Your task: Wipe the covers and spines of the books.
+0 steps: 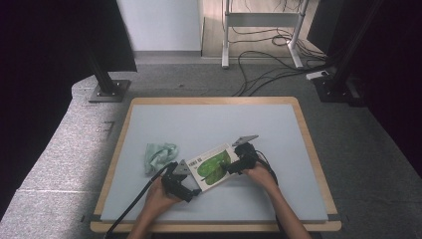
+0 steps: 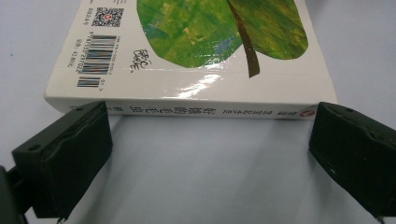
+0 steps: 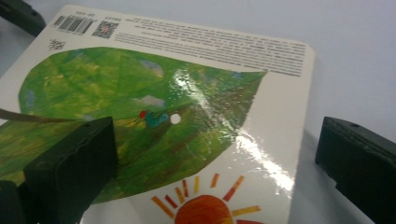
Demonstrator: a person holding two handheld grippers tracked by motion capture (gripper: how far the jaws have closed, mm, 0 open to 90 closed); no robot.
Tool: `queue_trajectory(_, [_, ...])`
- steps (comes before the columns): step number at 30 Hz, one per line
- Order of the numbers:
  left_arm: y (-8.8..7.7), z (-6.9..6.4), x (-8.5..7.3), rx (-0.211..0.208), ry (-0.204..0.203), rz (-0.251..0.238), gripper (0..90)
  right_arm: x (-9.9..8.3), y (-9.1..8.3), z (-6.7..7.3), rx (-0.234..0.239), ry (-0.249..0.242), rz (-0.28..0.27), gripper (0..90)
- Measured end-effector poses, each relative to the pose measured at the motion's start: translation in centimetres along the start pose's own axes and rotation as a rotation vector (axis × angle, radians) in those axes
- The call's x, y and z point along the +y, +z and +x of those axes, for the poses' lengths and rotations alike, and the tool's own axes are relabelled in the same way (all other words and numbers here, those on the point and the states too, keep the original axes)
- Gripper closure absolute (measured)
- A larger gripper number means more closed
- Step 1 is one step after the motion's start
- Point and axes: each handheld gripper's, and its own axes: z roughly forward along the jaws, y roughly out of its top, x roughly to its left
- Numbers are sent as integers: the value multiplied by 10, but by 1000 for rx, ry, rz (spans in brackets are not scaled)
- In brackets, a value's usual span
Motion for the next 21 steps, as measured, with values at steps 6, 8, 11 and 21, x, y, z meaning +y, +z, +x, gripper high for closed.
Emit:
queue_trajectory(6, [0, 0, 0, -1, 2, 0, 0, 2, 1, 5, 15, -12, 17, 0])
queue_trajectory(8, [0, 0, 0, -1, 1, 0, 0, 3, 0, 4, 23, 12, 23, 0])
queue_trajectory(11, [0, 0, 0, -1, 2, 0, 0, 6, -4, 4, 37, 31, 23, 0])
queue_trajectory(21, [0, 0, 0, -1, 0, 1, 0, 11, -16, 3, 68, 61, -17, 0])
